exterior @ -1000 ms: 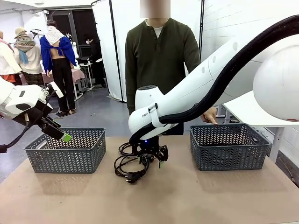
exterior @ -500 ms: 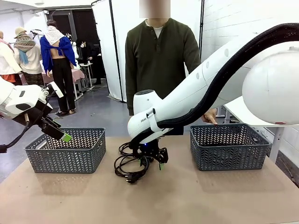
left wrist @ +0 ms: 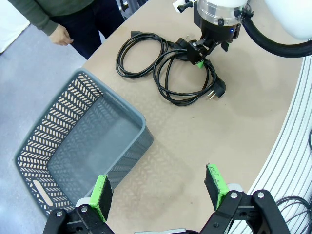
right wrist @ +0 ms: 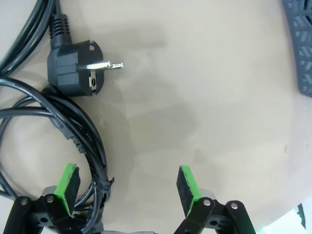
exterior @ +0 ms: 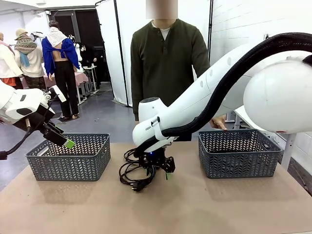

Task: Organize the cables according to human instructions.
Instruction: Pick up a bundle of cables and place it in the basket indicated by the human.

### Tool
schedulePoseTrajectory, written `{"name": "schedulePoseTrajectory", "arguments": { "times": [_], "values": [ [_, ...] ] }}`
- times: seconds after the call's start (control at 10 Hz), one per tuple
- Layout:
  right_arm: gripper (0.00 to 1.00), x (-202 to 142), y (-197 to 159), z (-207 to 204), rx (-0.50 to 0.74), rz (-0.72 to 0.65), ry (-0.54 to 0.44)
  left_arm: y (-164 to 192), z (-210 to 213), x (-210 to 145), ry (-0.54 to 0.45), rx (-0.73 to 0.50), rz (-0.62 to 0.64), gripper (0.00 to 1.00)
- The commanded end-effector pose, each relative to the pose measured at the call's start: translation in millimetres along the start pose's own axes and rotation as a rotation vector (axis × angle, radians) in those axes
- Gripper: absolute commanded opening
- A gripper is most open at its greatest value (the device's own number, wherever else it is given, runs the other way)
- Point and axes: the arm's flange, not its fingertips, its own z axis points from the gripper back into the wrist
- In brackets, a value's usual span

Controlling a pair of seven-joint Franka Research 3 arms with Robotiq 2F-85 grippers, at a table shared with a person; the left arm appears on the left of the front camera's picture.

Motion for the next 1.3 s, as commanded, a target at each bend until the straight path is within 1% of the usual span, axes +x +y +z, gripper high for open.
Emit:
{"name": "schedulePoseTrajectory", "arguments": {
  "times": [0.0, 0.5, 0.6, 0.7, 0.9, 1.2],
  "values": [
    [1.0, 4.9, 8.3, -4.8, -0.045, -0.026, -0.05, 1.5, -0.1, -0.9, -0.002, -0.001, 0.006, 1.0],
    [1.0, 6.5, 9.7, -17.5, -0.058, -0.031, -0.047, 1.5, -0.1, -0.9, -0.002, -0.001, 0.006, 1.0],
    [1.0, 5.7, 9.3, -19.7, -0.062, -0.035, -0.029, 1.5, -0.1, -0.9, -0.002, -0.001, 0.006, 1.0],
    [0.84, 5.2, 10.1, -20.2, -0.052, -0.031, -0.035, 1.5, -0.1, -0.9, -0.002, -0.001, 0.006, 1.0],
    [0.52, 4.4, 10.5, -21.6, -0.071, -0.037, -0.023, 1.5, -0.1, -0.9, -0.002, -0.001, 0.006, 1.0],
    [0.03, 0.9, 7.4, -17.5, -0.036, -0.053, 0.038, 1.5, -0.1, -0.9, -0.002, -0.001, 0.006, 1.0]
  ]
}}
